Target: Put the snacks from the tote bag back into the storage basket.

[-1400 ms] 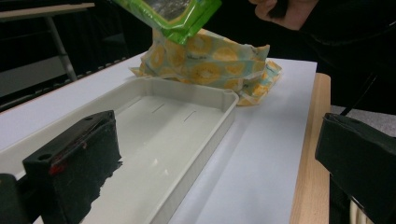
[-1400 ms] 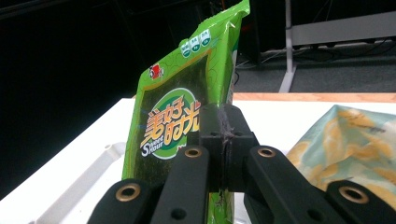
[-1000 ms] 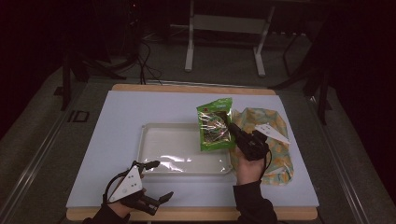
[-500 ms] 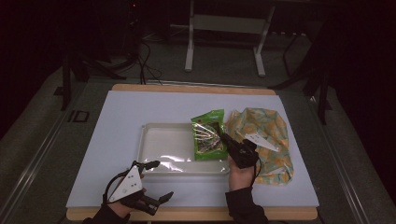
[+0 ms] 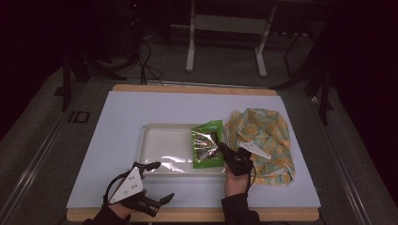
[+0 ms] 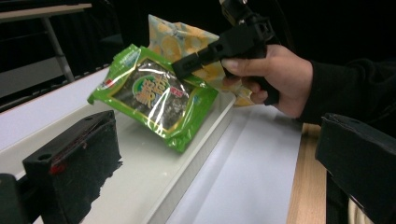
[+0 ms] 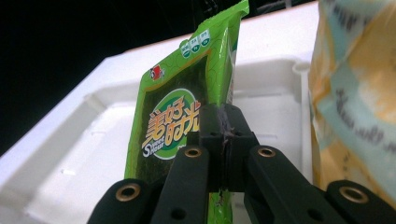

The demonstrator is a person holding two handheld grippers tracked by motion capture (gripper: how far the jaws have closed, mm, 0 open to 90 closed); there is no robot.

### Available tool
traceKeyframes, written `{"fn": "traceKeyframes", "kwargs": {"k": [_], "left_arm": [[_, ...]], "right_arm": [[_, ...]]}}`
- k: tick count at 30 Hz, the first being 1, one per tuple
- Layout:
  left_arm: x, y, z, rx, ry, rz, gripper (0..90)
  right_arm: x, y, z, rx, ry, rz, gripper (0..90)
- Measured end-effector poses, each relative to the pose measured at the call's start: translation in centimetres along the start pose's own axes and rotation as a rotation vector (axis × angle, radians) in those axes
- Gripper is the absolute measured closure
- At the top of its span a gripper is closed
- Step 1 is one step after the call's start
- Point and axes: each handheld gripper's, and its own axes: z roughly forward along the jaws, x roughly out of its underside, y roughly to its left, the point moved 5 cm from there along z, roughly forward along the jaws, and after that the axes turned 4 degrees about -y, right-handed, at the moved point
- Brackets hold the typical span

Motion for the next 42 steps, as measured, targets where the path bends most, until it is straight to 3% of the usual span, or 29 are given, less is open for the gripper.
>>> {"fn": "traceKeyframes", "kwargs": {"k": [9, 21, 29, 36, 42], "left_arm": [[0.0, 0.0, 0.0, 0.000, 0.003, 0.002, 0.3], [0.0, 0.0, 0.1, -0.001, 0.003, 0.003, 0.3], [0.0, 0.0, 0.2, 0.000, 0.003, 0.005, 0.3], [0.0, 0.0, 0.1, 0.005, 0.002, 0.005, 0.3], [0.0, 0.0, 0.1, 0.004, 0.001, 0.006, 0.3]], "right_arm": [[1.4, -0.3, -0.1, 0.014, 0.037, -0.005, 89.0], [1.3, -0.6, -0.5, 0.036, 0.073, -0.027, 88.7], [2.3, -1.4, -0.3, 0.044, 0.124, -0.034, 88.0], [2.6, -1.7, 0.3, 0.050, 0.160, -0.043, 79.9], [2.6, -1.3, 0.6, 0.060, 0.181, -0.095, 73.8]]}}
